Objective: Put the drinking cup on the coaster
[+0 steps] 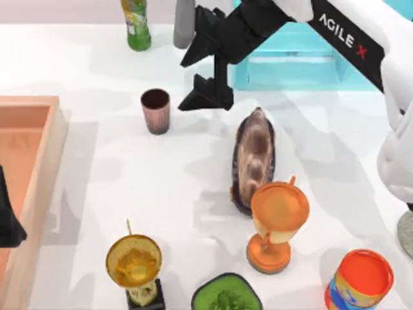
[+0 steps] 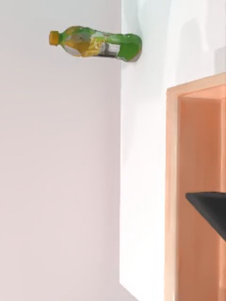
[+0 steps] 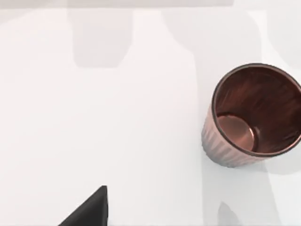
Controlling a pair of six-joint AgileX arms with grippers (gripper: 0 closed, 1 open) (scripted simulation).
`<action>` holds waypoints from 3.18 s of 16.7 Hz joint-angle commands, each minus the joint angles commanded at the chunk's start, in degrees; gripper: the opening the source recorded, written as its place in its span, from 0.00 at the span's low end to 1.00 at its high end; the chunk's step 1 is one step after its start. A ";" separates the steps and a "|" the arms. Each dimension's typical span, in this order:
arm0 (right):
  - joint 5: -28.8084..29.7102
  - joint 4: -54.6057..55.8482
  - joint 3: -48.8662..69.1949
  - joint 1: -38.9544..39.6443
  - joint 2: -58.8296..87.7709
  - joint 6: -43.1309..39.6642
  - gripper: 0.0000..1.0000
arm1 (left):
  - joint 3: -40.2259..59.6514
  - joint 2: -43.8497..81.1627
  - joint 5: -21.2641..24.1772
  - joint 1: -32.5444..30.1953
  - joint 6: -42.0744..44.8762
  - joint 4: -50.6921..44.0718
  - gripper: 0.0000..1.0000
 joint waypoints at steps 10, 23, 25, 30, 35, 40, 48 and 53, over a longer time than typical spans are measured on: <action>1.95 4.59 10.19 4.33 12.19 4.77 1.00 | 0.00 0.00 0.00 0.00 0.00 0.00 1.00; 2.68 6.14 13.33 5.74 15.79 6.37 0.55 | 0.00 0.00 0.00 0.00 0.00 0.00 1.00; 2.68 6.14 13.33 5.74 15.79 6.37 0.40 | 0.00 0.00 0.00 0.00 0.00 0.00 1.00; 2.68 6.14 13.33 5.74 15.79 6.37 0.02 | 0.00 0.00 0.00 0.00 0.00 0.00 1.00; 2.68 6.14 13.33 5.74 15.79 6.37 0.00 | 0.00 0.00 0.00 0.00 0.00 0.00 1.00; 2.67 6.13 13.34 5.52 15.79 6.44 0.00 | 0.00 0.00 0.00 0.00 0.00 0.00 1.00; 4.16 9.72 -7.78 1.71 -3.77 17.15 0.00 | 0.00 0.00 0.00 0.00 0.00 0.00 1.00; 9.01 15.43 -37.52 -5.12 -29.33 29.59 0.00 | 0.00 0.00 0.00 0.00 0.00 0.00 1.00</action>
